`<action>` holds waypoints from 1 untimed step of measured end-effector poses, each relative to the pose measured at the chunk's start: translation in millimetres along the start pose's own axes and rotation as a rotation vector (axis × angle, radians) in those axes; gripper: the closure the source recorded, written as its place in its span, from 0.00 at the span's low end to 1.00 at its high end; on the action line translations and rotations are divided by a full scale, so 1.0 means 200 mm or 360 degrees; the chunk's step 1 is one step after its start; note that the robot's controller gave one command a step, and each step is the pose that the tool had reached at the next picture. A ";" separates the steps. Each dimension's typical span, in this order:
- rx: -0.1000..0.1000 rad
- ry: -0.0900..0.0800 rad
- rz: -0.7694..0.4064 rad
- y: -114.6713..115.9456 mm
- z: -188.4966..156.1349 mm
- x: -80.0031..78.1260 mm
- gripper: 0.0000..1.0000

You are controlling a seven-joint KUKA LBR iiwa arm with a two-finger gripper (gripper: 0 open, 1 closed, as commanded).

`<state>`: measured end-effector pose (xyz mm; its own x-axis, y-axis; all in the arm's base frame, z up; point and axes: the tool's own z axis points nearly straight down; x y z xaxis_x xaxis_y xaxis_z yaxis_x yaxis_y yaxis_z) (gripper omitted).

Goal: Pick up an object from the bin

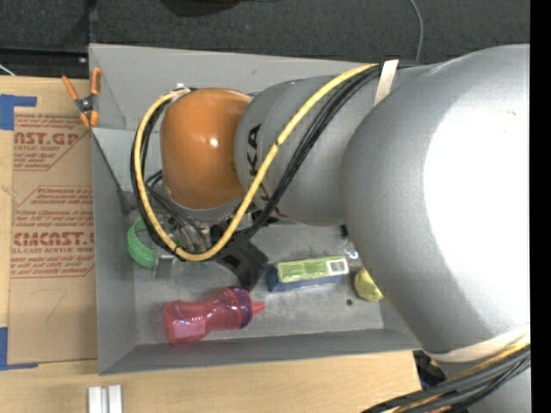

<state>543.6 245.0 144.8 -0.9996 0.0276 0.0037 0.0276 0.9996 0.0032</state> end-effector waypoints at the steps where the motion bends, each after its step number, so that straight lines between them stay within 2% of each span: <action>1: -0.0002 -0.0004 0.0000 0.00 -0.16 0.00 1.00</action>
Offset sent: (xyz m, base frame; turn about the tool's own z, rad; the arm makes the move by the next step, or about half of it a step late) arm 0.0005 -0.0001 0.0470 -0.0001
